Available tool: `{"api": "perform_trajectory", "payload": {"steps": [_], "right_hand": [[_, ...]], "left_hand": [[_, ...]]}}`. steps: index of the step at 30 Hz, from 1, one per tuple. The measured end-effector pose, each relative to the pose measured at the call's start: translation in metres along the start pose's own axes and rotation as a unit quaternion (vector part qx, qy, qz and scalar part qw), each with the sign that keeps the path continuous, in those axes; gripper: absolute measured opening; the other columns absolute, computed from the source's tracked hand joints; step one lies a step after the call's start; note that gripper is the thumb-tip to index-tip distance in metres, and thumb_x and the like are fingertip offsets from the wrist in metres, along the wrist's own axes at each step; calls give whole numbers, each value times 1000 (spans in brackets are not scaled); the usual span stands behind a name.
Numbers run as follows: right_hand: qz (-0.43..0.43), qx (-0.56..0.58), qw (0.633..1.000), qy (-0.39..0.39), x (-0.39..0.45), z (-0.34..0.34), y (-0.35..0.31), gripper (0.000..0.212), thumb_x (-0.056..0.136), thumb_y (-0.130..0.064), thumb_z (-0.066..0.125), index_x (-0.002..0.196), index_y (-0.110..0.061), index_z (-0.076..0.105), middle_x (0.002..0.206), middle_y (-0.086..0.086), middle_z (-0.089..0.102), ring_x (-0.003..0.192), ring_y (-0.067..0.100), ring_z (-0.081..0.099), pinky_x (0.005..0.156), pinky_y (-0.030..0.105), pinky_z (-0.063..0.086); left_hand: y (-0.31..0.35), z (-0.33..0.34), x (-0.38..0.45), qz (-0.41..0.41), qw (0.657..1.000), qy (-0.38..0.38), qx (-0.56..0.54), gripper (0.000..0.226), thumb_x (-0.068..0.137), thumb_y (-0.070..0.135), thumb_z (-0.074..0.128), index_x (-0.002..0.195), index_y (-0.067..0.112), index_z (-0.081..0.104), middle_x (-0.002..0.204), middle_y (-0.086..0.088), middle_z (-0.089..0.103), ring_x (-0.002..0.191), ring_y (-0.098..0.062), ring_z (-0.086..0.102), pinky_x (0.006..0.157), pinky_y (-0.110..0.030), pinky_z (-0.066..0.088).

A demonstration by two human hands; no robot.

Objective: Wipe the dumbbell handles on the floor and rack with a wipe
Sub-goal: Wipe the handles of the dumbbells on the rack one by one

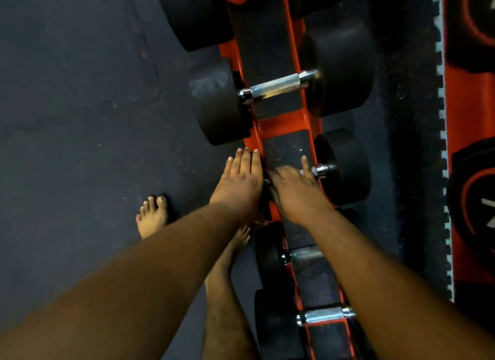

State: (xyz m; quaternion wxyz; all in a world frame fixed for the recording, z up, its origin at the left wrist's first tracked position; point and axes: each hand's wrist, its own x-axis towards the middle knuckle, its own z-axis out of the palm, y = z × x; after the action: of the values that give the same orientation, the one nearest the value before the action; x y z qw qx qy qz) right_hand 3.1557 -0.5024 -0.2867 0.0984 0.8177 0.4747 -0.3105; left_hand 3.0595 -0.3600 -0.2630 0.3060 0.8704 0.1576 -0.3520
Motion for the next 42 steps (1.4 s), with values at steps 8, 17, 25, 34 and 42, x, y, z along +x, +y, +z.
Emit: {"api": "perform_trajectory", "payload": {"steps": [8, 17, 25, 34, 42], "right_hand": [[7, -23, 1000, 2, 0, 4, 2, 40, 103, -36, 38, 130, -13, 57, 128, 8, 61, 129, 25, 51, 124, 52, 14], [-46, -69, 997, 10, -35, 15, 17, 62, 103, -42, 37, 157, -13, 27, 161, 9, 32, 151, 27, 25, 124, 53, 13], [31, -119, 988, -92, 23, -23, 30, 44, 89, -43, 67, 123, -17, 55, 121, 6, 61, 116, 28, 56, 106, 43, 36], [50, -84, 995, 17, -22, 4, 2, 70, 89, -8, 54, 155, -11, 31, 159, 13, 34, 152, 30, 22, 124, 55, 11], [-12, 14, 1000, 18, -17, -1, -16, 61, 93, -7, 37, 155, -10, 34, 161, 10, 35, 153, 25, 22, 122, 39, -4]], "left_hand": [[-1, 0, 6, -8, 1000, -9, -14, 157, 56, 51, 96, 157, -1, -12, 167, -23, -4, 155, -36, -8, 127, -48, -3], [-7, -1, 7, 11, 999, -11, -45, 155, 57, 54, 94, 159, 3, -12, 168, -19, -5, 156, -35, -9, 127, -50, -1], [-13, 1, 11, 8, 997, -15, -77, 157, 56, 53, 95, 158, 8, -16, 169, -13, -10, 156, -29, -13, 126, -46, -7], [-11, 0, 9, 6, 997, -16, -71, 159, 54, 52, 96, 158, 7, -15, 169, -15, -8, 156, -31, -12, 126, -47, -6], [-9, -2, 9, 4, 998, -14, -65, 158, 53, 55, 95, 159, 8, -13, 169, -15, -7, 156, -31, -10, 127, -47, -5]]}}
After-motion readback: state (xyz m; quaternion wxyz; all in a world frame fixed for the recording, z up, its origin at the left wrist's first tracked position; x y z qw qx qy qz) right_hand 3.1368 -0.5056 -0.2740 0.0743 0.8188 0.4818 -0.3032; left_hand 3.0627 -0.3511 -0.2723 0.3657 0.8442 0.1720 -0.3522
